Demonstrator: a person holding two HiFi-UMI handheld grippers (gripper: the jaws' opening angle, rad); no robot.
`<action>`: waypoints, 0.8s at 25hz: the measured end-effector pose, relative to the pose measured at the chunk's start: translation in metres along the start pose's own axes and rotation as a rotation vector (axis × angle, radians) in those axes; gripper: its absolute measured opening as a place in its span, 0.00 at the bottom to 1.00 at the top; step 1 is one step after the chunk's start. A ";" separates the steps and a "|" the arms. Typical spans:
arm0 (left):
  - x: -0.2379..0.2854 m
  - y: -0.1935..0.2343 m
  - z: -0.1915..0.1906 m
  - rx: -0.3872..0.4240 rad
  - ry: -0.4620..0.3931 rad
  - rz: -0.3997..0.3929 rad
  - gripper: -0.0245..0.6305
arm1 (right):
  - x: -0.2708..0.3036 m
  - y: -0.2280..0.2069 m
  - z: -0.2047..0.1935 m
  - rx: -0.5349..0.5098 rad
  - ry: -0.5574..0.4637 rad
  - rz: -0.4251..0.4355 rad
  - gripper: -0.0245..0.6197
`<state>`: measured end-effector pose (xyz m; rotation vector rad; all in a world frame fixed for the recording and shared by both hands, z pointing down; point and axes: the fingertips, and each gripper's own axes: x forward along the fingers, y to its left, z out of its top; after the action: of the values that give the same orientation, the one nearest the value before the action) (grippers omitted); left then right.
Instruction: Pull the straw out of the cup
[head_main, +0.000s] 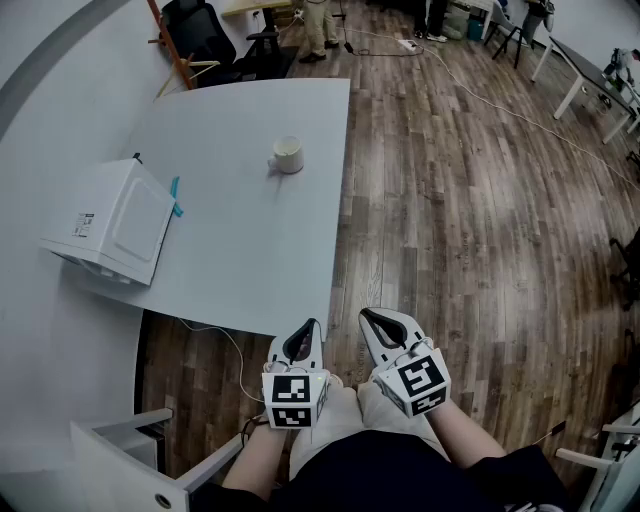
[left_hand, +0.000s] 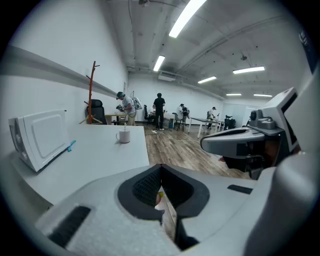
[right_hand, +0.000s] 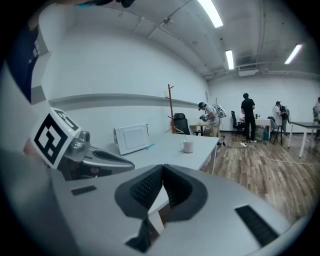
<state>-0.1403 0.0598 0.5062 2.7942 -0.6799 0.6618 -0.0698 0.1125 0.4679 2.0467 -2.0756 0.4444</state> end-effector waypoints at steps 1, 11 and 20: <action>-0.005 -0.004 -0.001 -0.026 -0.007 0.000 0.06 | -0.007 0.006 -0.001 -0.008 0.001 0.000 0.08; -0.043 -0.059 0.003 -0.098 -0.070 -0.033 0.06 | -0.068 0.021 -0.006 -0.023 -0.030 -0.027 0.08; -0.045 -0.083 0.012 -0.085 -0.100 0.000 0.06 | -0.088 0.007 0.008 -0.013 -0.111 0.019 0.09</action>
<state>-0.1319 0.1467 0.4679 2.7633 -0.7088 0.4840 -0.0743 0.1920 0.4296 2.0911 -2.1556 0.3264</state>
